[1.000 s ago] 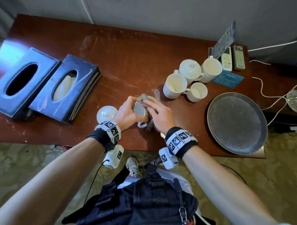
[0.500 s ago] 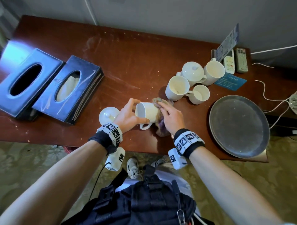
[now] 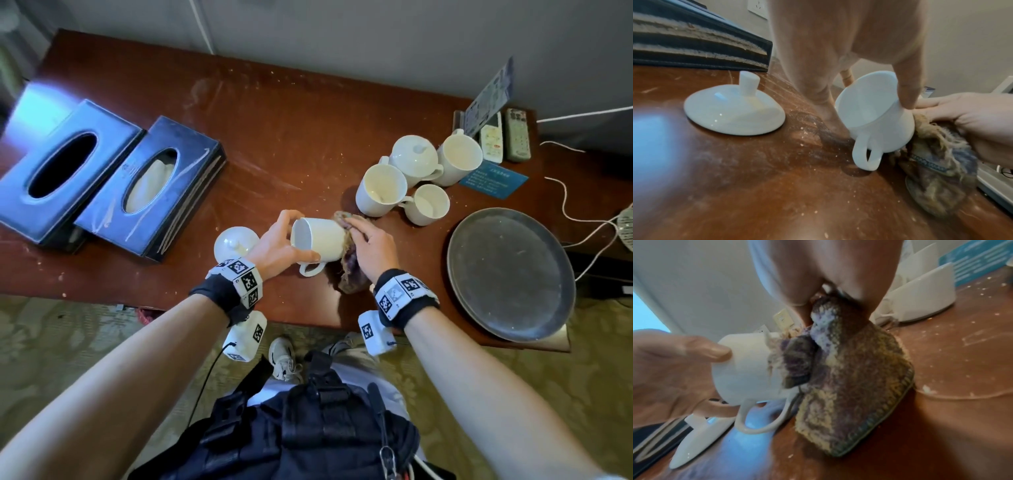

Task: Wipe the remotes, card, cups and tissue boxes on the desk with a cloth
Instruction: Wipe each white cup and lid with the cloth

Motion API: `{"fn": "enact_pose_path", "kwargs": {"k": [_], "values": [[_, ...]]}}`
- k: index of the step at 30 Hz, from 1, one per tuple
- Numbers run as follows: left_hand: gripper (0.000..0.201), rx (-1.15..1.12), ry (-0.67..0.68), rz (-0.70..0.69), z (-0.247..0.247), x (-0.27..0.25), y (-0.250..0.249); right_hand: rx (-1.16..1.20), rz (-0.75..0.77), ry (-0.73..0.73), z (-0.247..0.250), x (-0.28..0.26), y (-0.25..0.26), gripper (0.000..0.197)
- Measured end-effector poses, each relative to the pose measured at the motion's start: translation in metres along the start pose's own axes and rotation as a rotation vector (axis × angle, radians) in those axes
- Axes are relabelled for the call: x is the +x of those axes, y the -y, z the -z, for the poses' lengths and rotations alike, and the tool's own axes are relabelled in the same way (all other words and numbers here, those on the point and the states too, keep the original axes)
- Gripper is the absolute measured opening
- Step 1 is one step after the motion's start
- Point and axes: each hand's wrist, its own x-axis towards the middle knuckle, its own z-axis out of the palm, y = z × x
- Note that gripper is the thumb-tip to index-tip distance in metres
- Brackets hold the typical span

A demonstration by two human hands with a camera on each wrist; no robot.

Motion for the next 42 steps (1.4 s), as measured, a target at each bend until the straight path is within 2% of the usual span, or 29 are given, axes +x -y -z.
{"fn": "enact_pose_path", "kwargs": {"k": [6,9,11,14,20,24,30,33,36,39,42], "values": [[0.073,-0.109,0.011,0.078,0.003,0.003,-0.004,0.161,-0.084,-0.021,-0.006,-0.008,-0.001,0.036],[0.053,-0.090,-0.018,0.066,0.002,0.008,-0.010,0.361,-0.157,-0.014,-0.004,-0.011,-0.001,0.045],[0.048,-0.047,-0.051,0.041,0.001,0.010,-0.014,0.419,-0.174,-0.012,0.000,-0.013,0.000,0.051],[0.063,0.061,-0.082,-0.025,0.001,0.012,-0.020,0.406,-0.150,0.005,0.009,-0.013,0.002,0.056],[0.098,0.124,-0.070,-0.138,-0.002,0.004,-0.021,0.367,-0.093,-0.031,0.013,-0.015,0.001,0.062],[0.095,0.237,-0.060,-0.156,-0.007,-0.002,-0.009,0.326,-0.056,-0.063,0.013,-0.017,0.000,0.056],[0.093,0.184,-0.071,-0.112,-0.005,-0.013,0.009,0.301,-0.059,-0.028,0.007,-0.019,-0.008,0.042],[0.095,0.192,-0.093,-0.119,-0.006,-0.017,0.010,0.269,0.010,0.007,-0.006,-0.024,-0.002,0.040],[0.096,0.205,-0.119,-0.124,-0.007,-0.016,0.009,0.157,0.198,0.018,-0.025,-0.031,0.010,0.040],[0.087,0.204,-0.128,-0.148,-0.009,-0.015,0.010,0.069,0.377,0.004,-0.035,-0.032,0.008,0.036],[0.088,0.199,-0.122,-0.137,-0.011,-0.015,0.014,0.132,0.378,0.030,-0.037,-0.034,0.004,0.033]]}}
